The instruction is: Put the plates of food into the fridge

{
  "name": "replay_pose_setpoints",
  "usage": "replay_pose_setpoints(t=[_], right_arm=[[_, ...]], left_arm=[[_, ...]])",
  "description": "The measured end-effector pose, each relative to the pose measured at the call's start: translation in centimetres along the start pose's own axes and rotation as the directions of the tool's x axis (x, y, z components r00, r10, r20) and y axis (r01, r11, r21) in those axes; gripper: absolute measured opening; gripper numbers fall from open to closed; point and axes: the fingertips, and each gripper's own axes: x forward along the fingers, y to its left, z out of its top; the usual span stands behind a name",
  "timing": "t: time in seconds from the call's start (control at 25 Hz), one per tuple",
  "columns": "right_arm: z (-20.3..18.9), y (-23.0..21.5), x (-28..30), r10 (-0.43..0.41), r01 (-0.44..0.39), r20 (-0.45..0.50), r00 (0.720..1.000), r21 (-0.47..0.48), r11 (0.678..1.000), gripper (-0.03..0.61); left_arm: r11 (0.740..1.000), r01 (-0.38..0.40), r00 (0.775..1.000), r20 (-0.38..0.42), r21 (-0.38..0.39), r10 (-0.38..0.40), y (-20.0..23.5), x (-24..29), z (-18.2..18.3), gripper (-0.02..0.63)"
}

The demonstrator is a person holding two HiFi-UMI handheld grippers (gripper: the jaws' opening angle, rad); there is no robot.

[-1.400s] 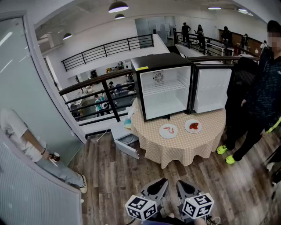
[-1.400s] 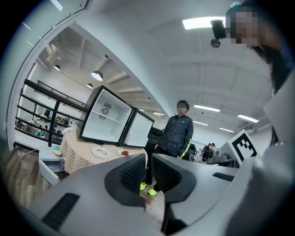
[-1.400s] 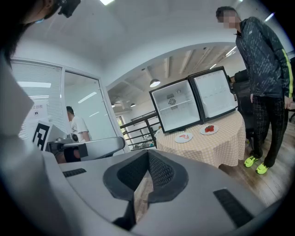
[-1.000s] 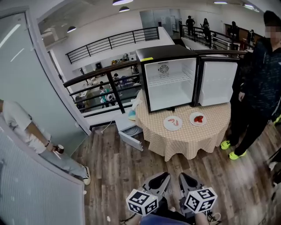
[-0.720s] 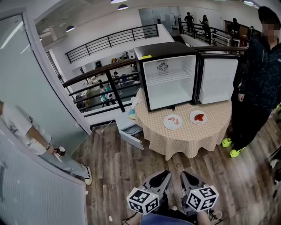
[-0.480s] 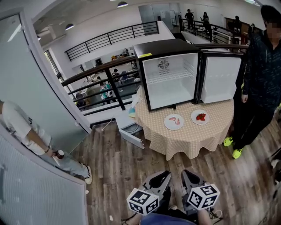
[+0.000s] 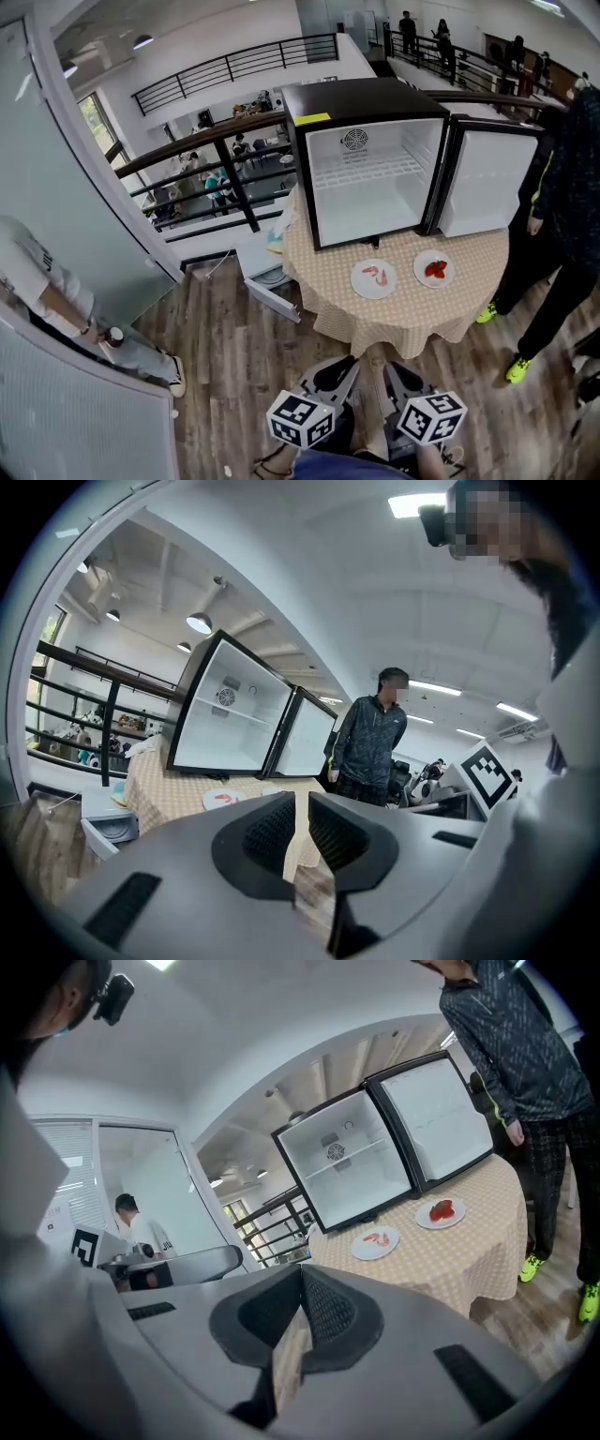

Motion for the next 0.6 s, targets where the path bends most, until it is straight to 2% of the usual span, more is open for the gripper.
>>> replay_pose_setpoints(t=[0.24, 0.6], right_arm=[[2.3, -1.7, 5.7, -0.024, 0.025, -0.036, 0.999, 0.035, 0.999, 0.016], [5.1, -4.4, 12.4, -0.091, 0.097, -0.083, 0.992, 0.065, 0.993, 0.017]], left_arm=[[1.0, -0.005, 1.0, -0.013, -0.021, 0.004, 5.7, 3.8, 2.6, 0.038], [0.997, 0.005, 1.0, -0.029, -0.081, -0.007, 13.8, 9.1, 4.4, 0.038]])
